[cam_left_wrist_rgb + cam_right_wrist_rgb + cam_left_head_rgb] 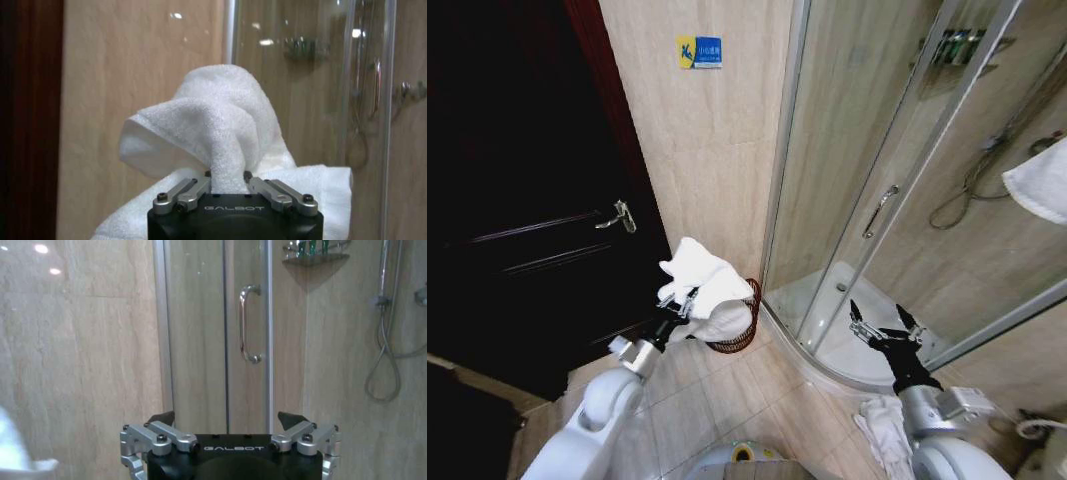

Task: Discard the used towel into the hamper.

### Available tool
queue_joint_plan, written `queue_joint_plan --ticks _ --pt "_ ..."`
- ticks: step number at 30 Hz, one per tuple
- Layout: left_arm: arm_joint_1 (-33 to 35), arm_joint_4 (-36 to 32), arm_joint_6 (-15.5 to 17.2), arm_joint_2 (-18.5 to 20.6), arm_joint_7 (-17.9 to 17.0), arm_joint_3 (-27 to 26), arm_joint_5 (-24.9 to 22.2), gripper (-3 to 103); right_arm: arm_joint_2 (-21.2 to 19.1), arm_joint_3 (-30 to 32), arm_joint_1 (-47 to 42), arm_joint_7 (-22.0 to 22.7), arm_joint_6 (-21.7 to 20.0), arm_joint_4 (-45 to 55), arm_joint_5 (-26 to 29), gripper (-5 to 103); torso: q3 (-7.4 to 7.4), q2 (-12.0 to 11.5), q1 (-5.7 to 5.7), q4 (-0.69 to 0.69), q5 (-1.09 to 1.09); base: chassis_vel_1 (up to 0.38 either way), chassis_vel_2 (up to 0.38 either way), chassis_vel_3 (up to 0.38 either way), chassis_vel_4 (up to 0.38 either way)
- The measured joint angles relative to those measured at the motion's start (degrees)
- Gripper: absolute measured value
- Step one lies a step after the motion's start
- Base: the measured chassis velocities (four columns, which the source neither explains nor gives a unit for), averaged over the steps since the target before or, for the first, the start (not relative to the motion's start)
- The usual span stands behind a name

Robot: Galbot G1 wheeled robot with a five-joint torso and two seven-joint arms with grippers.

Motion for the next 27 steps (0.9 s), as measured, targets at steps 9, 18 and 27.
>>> queue_joint_plan --ticks 9,18,27 --pt "-18.8 17.5 -1.2 -2.0 -3.1 15.1 0.4 14 1.2 0.5 -0.6 0.1 0.3 0.0 0.1 100 0.00 0.0 0.01 -0.01 0.01 0.000 0.000 0.000 0.000" --pt "-35.8 42.6 -5.9 -11.6 -3.4 24.4 3.5 14 2.6 0.3 -0.4 0.0 0.6 0.0 -0.2 100 0.00 0.0 0.01 0.00 0.00 0.000 0.000 0.000 0.000" --pt "-45.5 64.1 -12.4 -20.1 -2.6 25.1 9.1 14 2.6 0.6 -0.8 0.0 1.6 0.0 -0.3 100 0.00 0.0 0.01 0.01 0.02 0.000 0.000 0.000 0.000"
